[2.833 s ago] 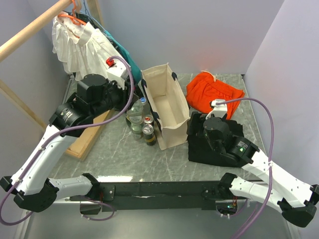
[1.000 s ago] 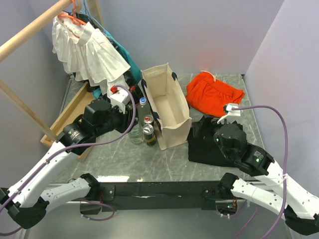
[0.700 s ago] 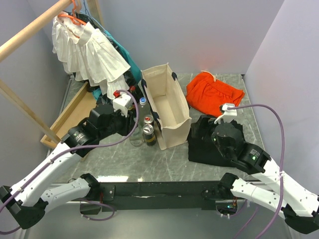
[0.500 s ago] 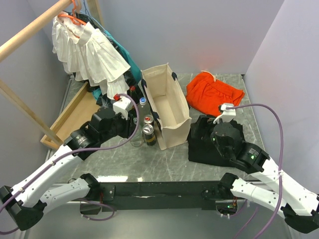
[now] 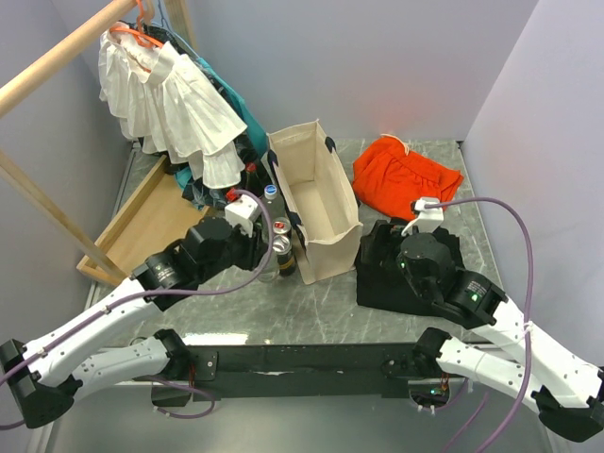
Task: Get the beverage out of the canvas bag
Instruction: Place the drink at the center of the board.
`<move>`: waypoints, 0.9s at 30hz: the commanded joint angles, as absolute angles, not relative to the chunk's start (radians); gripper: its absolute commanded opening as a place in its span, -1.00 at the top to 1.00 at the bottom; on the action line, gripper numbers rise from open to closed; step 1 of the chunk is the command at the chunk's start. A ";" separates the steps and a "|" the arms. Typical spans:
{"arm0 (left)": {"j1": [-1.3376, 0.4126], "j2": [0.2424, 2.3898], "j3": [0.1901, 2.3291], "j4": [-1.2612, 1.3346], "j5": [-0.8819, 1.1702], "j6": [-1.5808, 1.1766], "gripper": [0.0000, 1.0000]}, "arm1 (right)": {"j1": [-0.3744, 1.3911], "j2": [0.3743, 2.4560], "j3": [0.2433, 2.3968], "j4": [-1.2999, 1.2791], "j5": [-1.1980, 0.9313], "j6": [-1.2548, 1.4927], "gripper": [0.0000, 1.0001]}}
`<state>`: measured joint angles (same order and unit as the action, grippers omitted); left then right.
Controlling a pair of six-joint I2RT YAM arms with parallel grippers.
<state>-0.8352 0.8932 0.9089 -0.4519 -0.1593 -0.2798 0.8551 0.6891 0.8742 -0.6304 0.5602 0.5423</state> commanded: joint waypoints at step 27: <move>-0.986 0.802 0.792 -0.187 -0.477 -0.354 0.98 | 0.862 0.724 0.853 -0.577 0.574 0.551 -1.00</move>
